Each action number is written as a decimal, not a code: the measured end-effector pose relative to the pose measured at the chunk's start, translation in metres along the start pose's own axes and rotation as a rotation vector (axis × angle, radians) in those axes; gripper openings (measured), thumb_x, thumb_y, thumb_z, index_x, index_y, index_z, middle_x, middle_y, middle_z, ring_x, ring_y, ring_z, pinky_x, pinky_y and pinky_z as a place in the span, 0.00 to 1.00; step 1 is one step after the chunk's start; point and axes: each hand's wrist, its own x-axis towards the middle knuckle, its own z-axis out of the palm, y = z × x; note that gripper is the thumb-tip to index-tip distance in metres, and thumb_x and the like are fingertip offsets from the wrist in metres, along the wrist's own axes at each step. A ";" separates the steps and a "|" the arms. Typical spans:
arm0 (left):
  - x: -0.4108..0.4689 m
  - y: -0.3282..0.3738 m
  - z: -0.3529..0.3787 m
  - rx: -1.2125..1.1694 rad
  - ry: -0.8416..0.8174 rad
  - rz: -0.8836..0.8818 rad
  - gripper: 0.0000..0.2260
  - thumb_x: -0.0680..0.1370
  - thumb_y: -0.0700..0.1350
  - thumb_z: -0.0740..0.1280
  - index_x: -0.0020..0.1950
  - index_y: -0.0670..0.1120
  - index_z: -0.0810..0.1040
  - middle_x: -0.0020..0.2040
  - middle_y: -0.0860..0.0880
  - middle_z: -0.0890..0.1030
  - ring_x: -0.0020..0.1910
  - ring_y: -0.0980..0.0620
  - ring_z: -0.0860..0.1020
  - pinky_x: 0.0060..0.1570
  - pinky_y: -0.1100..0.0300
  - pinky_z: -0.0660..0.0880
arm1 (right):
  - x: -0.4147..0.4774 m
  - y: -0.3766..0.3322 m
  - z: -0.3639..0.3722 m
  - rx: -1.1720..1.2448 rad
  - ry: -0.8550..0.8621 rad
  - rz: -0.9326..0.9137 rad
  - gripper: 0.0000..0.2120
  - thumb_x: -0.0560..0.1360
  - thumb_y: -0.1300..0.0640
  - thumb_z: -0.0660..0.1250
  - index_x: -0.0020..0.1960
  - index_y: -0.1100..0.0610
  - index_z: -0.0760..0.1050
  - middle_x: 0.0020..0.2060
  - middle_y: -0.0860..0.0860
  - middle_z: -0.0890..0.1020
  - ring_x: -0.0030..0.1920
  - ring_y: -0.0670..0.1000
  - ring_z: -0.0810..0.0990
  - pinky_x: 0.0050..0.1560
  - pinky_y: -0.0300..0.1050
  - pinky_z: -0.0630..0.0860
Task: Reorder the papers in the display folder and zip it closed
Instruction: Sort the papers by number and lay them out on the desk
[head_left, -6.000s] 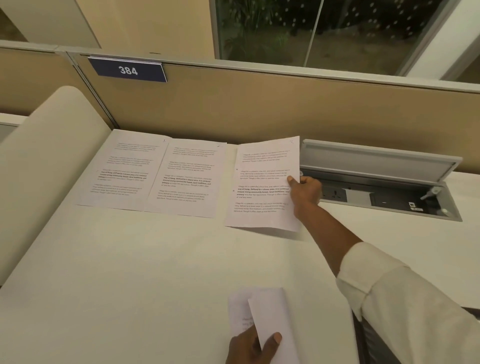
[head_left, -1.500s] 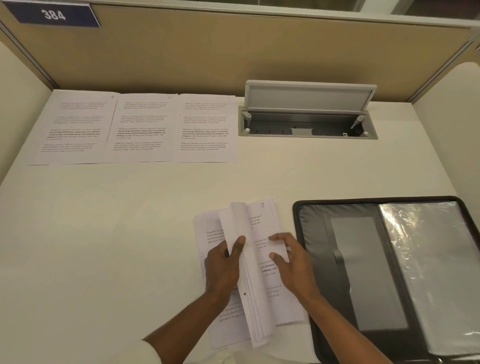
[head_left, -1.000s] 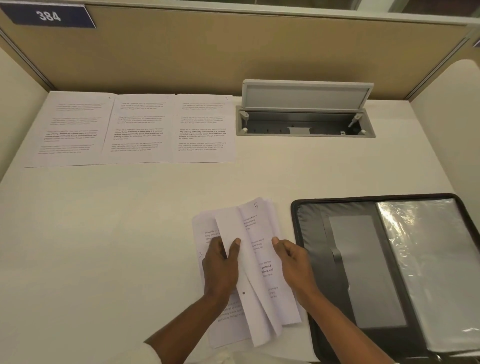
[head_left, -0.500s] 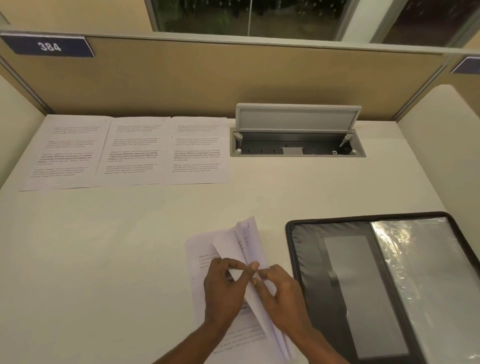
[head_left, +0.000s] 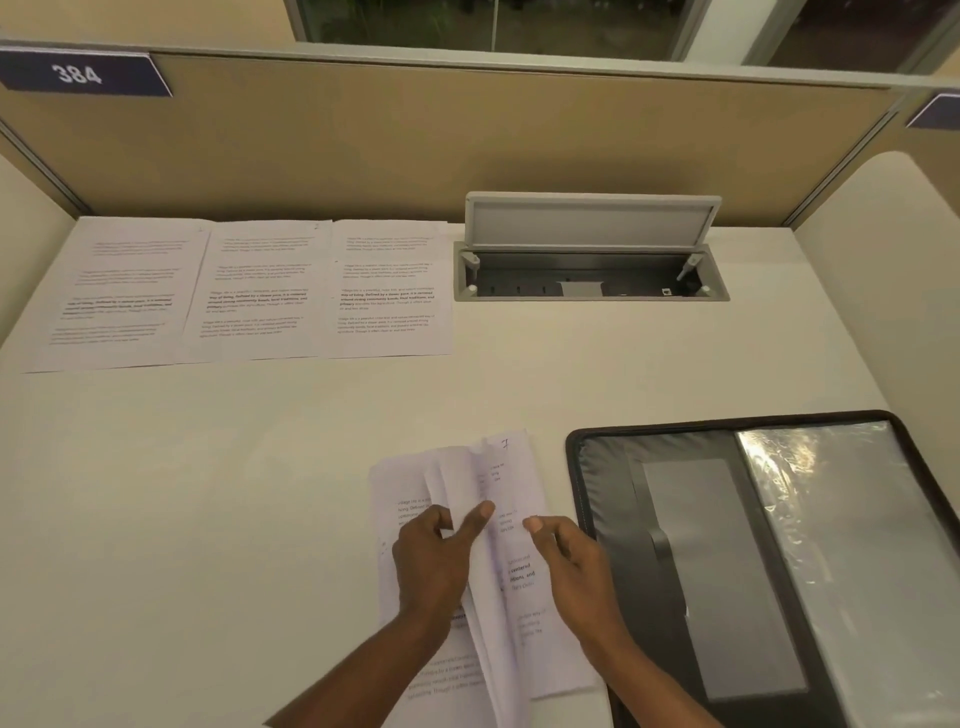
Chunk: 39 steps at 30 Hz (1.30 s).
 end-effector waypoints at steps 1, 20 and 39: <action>0.001 0.000 -0.001 -0.006 -0.008 -0.003 0.27 0.74 0.61 0.79 0.33 0.48 0.66 0.29 0.52 0.70 0.30 0.53 0.69 0.34 0.58 0.68 | 0.001 -0.001 0.000 0.040 0.005 0.030 0.16 0.80 0.37 0.67 0.51 0.49 0.83 0.48 0.46 0.86 0.52 0.46 0.84 0.57 0.46 0.82; 0.000 -0.016 -0.019 -0.102 -0.133 -0.009 0.13 0.80 0.38 0.74 0.51 0.58 0.88 0.51 0.56 0.88 0.53 0.48 0.85 0.58 0.45 0.84 | 0.005 0.003 -0.001 -0.033 0.035 -0.013 0.29 0.75 0.51 0.79 0.69 0.42 0.67 0.53 0.46 0.84 0.52 0.45 0.85 0.47 0.45 0.85; -0.001 -0.008 -0.017 -0.264 -0.086 -0.086 0.20 0.87 0.59 0.62 0.49 0.51 0.89 0.51 0.55 0.88 0.51 0.52 0.86 0.52 0.50 0.84 | 0.004 0.011 0.002 0.014 0.012 0.038 0.18 0.78 0.37 0.70 0.45 0.52 0.83 0.42 0.53 0.85 0.48 0.61 0.84 0.54 0.63 0.83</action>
